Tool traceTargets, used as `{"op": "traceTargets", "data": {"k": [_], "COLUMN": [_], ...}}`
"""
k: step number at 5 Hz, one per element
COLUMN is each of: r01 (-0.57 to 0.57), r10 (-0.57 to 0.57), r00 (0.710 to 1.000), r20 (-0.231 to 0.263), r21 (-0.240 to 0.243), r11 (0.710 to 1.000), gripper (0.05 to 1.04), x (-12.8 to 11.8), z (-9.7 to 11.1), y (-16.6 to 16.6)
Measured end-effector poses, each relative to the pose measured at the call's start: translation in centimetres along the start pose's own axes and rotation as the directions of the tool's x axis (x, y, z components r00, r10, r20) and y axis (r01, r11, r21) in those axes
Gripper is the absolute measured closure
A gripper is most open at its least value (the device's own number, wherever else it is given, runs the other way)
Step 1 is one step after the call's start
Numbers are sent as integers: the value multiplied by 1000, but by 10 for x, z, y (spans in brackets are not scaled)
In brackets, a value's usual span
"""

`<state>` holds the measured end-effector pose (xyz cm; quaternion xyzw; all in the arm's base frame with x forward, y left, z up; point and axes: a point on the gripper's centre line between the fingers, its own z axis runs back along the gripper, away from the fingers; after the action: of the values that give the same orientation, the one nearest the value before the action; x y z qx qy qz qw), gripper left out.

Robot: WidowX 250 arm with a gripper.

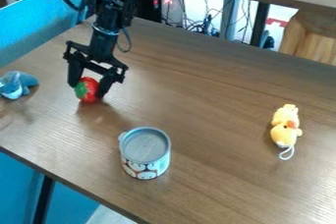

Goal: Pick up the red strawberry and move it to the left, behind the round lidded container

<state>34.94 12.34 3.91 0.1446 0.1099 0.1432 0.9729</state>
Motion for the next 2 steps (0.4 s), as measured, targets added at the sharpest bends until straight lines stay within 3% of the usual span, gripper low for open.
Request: {"op": "traceTargets", "data": {"k": [1,2], "r01": [-14,-37], "r10": [11,29], "r00": [999,999], "r20": [-35,-44], "r21": [-88,-174], "r11": [996,984], "gripper": [214,67], "x": [-3,-5], "z": [-1,-2], "y": [3,4]}}
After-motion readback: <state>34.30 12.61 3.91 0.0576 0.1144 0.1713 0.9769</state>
